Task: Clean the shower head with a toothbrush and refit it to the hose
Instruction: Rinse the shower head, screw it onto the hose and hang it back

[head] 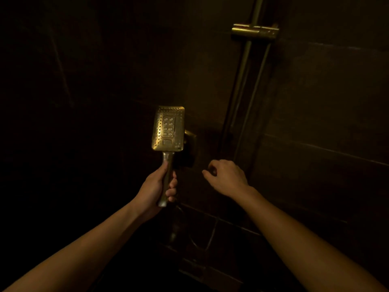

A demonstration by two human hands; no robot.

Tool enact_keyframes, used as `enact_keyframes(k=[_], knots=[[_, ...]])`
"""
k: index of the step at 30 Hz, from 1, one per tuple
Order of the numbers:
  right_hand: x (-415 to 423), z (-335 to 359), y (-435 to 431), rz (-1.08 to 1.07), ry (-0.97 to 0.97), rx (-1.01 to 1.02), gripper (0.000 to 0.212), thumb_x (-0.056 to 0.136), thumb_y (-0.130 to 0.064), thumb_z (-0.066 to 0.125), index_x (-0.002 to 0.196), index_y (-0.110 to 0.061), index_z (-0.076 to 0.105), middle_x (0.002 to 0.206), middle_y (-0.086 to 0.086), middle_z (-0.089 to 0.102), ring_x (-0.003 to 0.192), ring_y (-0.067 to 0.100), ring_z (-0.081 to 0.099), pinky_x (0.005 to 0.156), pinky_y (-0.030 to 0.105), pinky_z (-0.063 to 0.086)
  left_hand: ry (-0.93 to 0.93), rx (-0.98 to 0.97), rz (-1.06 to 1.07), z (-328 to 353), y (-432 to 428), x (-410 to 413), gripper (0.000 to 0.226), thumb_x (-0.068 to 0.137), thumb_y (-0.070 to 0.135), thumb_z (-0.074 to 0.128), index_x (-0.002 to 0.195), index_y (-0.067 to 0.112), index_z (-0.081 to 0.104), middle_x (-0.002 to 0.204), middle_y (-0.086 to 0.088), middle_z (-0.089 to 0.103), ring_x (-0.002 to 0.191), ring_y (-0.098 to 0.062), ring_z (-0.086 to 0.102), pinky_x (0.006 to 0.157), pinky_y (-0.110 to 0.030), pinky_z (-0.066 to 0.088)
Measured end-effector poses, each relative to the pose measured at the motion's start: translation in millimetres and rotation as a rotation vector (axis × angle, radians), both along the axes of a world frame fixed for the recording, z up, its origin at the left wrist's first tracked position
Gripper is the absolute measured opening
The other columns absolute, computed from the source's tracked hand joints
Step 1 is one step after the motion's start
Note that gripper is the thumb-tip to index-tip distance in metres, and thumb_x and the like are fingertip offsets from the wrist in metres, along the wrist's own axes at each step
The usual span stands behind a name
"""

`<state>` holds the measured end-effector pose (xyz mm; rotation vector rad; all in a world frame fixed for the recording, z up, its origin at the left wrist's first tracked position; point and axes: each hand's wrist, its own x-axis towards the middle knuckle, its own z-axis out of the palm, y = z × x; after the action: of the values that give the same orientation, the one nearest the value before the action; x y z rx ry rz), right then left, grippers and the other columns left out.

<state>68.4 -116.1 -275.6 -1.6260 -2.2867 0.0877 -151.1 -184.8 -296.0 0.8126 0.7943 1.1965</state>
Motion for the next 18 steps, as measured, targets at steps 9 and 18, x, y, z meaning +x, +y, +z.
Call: enact_keyframes(k=[9, 18], knots=[[0, 89, 37, -0.168, 0.068, 0.168, 0.039, 0.092, -0.056, 0.050, 0.111, -0.025, 0.065, 0.098, -0.005, 0.061, 0.087, 0.014, 0.059, 0.070, 0.037, 0.056, 0.028, 0.206, -0.115, 84, 87, 10, 0.043, 0.097, 0.055, 0.044, 0.086, 0.014, 0.055, 0.062, 0.000, 0.047, 0.041, -0.009, 0.039, 0.040, -0.022, 0.037], [22, 206, 74, -0.252, 0.202, 0.403, 0.031, 0.093, -0.053, 0.053, 0.100, -0.025, 0.065, 0.088, -0.008, 0.061, 0.079, 0.009, 0.059, 0.063, 0.032, 0.051, 0.019, 0.401, -0.126, 194, 146, 52, 0.041, 0.100, 0.050, 0.041, 0.087, 0.012, 0.052, 0.056, 0.001, 0.046, 0.037, -0.008, 0.037, 0.037, -0.019, 0.034]])
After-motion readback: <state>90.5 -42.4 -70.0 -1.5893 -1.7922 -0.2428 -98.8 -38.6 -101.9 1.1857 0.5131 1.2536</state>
